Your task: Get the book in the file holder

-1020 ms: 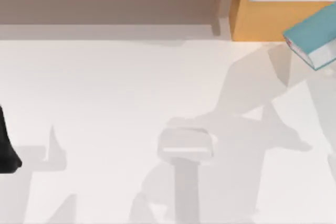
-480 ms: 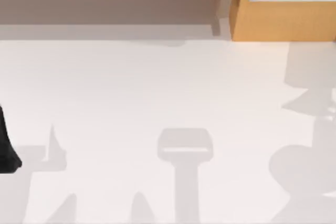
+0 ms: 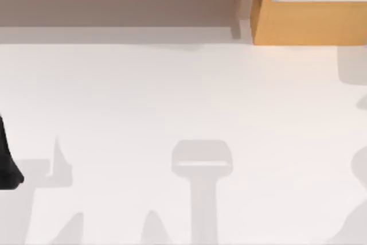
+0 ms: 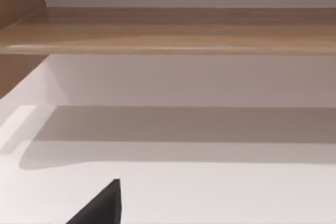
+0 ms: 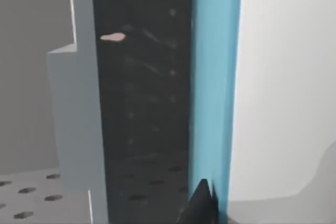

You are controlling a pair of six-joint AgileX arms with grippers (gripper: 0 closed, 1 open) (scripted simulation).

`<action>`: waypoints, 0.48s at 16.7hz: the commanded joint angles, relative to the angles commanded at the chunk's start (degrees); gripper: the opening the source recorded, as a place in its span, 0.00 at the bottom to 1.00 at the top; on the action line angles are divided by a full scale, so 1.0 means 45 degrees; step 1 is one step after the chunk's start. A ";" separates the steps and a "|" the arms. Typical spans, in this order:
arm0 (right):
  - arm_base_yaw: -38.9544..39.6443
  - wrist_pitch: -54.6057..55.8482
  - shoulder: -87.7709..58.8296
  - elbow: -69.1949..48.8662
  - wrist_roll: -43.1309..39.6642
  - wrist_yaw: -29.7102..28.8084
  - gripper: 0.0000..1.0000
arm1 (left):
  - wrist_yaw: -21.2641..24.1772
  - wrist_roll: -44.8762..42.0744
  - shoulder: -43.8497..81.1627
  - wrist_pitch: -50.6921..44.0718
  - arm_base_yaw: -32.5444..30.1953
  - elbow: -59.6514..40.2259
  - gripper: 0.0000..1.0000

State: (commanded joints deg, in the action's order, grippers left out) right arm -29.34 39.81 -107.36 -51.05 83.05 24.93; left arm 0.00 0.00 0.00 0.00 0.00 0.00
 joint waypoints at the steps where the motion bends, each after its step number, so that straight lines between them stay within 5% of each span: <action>1: 0.0000 0.0000 0.0000 0.0000 0.0000 0.0000 0.00 | 0.0000 0.0000 0.0000 0.0000 0.0000 0.0000 1.00; 8: 0.0139 -0.0013 -0.0076 -0.0167 0.0017 -0.0062 0.00 | 0.0000 0.0000 0.0000 0.0000 0.0000 0.0000 1.00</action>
State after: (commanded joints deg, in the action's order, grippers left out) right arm -28.72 39.75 -107.70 -51.80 83.12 24.65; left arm 0.00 0.00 0.00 0.00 0.00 0.00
